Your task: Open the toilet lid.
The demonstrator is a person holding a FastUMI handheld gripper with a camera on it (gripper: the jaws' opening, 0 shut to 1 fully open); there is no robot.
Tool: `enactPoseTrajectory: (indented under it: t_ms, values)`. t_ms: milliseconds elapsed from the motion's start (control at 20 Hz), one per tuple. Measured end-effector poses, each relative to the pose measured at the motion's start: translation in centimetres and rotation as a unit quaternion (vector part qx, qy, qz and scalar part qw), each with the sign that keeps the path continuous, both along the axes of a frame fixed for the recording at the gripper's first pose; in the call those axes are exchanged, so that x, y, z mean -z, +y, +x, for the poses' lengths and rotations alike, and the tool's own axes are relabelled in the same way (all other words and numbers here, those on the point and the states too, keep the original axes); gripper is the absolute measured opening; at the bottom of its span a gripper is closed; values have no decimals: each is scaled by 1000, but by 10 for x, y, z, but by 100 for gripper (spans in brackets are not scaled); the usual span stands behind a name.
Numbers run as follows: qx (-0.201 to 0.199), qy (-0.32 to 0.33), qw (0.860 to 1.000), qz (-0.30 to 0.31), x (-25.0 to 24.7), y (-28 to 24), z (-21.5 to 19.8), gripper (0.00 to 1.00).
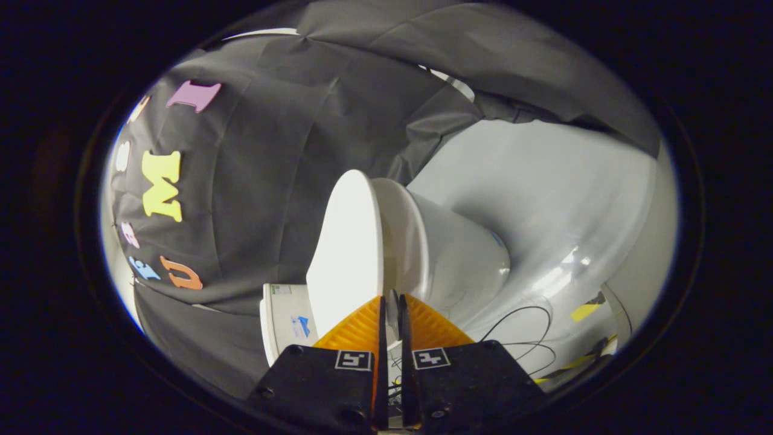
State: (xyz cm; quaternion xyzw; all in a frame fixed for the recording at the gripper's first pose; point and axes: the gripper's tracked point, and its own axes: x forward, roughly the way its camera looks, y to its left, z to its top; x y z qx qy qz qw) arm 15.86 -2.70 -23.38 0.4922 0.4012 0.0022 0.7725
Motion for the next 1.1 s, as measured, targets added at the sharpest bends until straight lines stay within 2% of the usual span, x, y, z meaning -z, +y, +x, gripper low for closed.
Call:
enactPoseTrajectory:
  t_ms: [350, 600, 800, 1100]
  values:
    - [-31, -42, 998, -26, -56, 20, 7, 12]
    - [-39, -55, 996, -50, -82, 32, 8, 12]
    - [-52, -84, 994, -45, -119, 50, 8, 12]
    - [-91, -103, 985, -105, -147, 80, 14, 12]
